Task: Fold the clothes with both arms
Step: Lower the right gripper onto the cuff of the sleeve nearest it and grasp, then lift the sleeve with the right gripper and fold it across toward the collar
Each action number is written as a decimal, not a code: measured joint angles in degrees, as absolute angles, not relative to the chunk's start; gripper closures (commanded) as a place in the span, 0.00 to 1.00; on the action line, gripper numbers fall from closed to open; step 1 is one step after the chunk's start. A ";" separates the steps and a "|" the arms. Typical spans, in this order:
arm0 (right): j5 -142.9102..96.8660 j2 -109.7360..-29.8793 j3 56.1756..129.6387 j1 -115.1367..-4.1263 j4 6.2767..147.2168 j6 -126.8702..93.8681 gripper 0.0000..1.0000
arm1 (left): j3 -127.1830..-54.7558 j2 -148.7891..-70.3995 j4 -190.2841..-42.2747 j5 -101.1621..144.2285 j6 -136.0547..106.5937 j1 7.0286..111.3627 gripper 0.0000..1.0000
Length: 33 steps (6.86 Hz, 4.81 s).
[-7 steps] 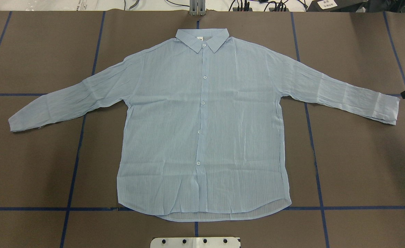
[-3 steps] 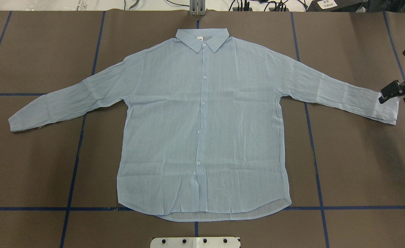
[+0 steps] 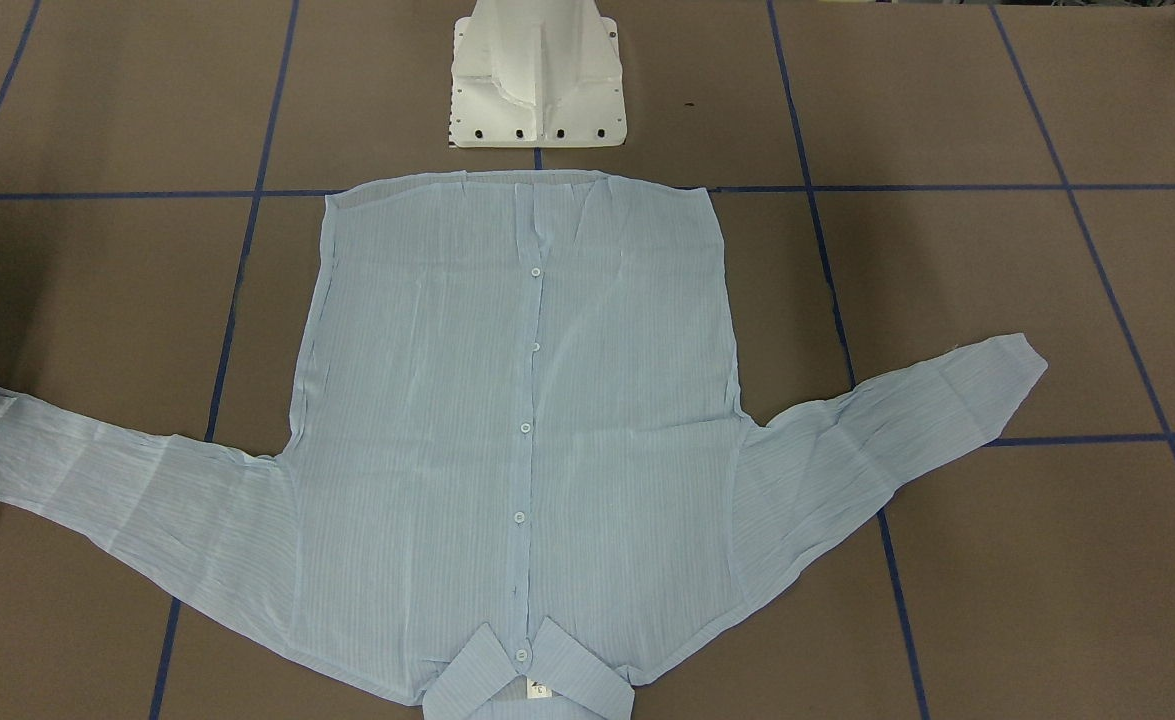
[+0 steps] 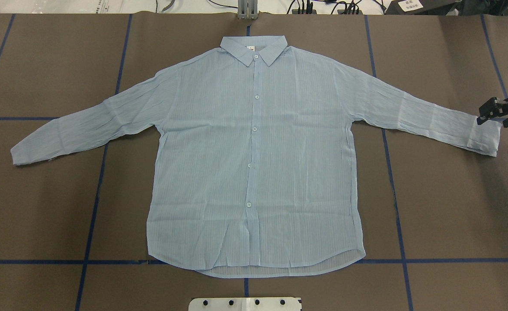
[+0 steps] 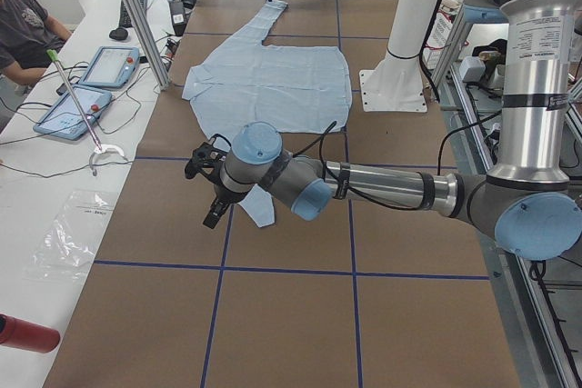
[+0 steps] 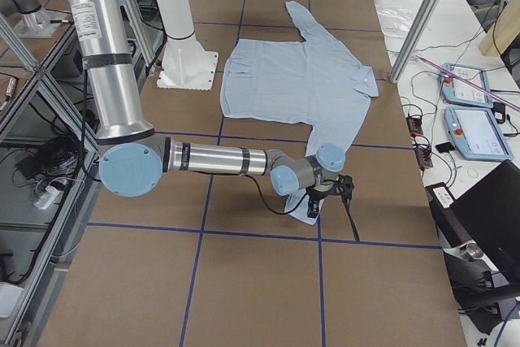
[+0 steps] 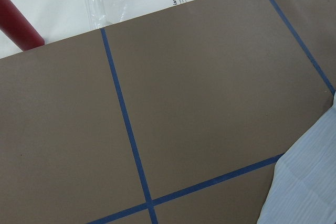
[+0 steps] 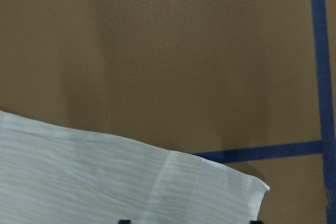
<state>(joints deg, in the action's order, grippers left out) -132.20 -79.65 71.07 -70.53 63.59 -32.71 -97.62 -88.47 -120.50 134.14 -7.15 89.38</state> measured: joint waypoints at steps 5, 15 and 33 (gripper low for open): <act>-128.35 -78.02 66.28 -70.92 59.53 -32.96 0.27 | -98.68 -88.42 -120.41 133.86 -7.20 89.44 0.00; -131.71 -75.75 66.03 -71.79 59.97 -33.37 1.00 | -101.41 -87.28 -120.24 133.77 -7.21 89.47 0.00; -100.43 -20.18 46.86 -35.61 54.69 -104.86 0.00 | -102.21 -85.75 -120.26 134.23 -8.13 88.33 0.00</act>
